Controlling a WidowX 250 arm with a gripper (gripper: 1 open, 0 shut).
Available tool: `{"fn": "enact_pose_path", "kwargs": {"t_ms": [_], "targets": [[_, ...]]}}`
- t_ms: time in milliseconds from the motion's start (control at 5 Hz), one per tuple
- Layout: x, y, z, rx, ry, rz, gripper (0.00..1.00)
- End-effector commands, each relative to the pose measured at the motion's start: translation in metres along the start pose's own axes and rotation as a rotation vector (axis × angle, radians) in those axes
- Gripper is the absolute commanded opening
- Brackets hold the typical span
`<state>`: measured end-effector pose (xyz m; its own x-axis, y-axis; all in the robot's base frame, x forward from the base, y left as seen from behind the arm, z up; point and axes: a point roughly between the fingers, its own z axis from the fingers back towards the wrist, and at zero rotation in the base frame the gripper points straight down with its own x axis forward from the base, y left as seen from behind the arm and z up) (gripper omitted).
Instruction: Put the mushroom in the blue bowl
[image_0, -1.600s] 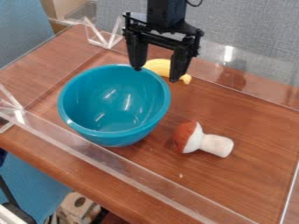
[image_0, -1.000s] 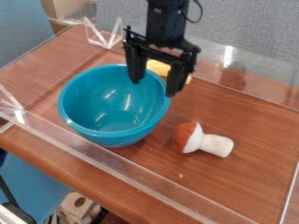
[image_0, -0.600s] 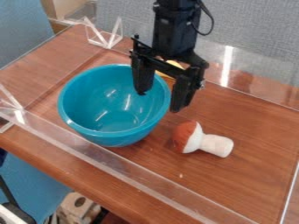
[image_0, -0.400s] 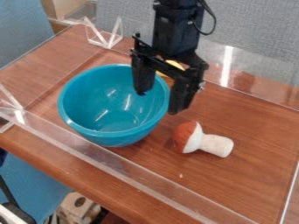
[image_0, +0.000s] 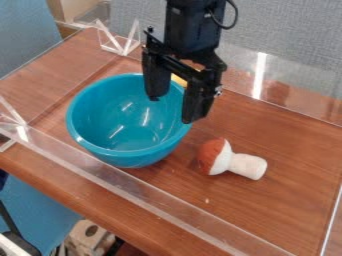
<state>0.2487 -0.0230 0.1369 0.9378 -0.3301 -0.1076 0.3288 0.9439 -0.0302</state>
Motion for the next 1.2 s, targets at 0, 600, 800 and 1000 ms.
{"fn": "enact_pose_path", "kwargs": {"t_ms": [0, 600, 800, 1000], "targets": [[0.004, 0.011, 0.015, 0.011, -0.056, 0.056, 1.0], [0.014, -0.009, -0.014, 0.043, -0.052, -0.295, 1.0], [0.021, -0.02, -0.021, 0.055, -0.059, -0.351, 1.0], [0.031, -0.026, -0.026, 0.063, -0.069, -0.41, 1.0]]}}
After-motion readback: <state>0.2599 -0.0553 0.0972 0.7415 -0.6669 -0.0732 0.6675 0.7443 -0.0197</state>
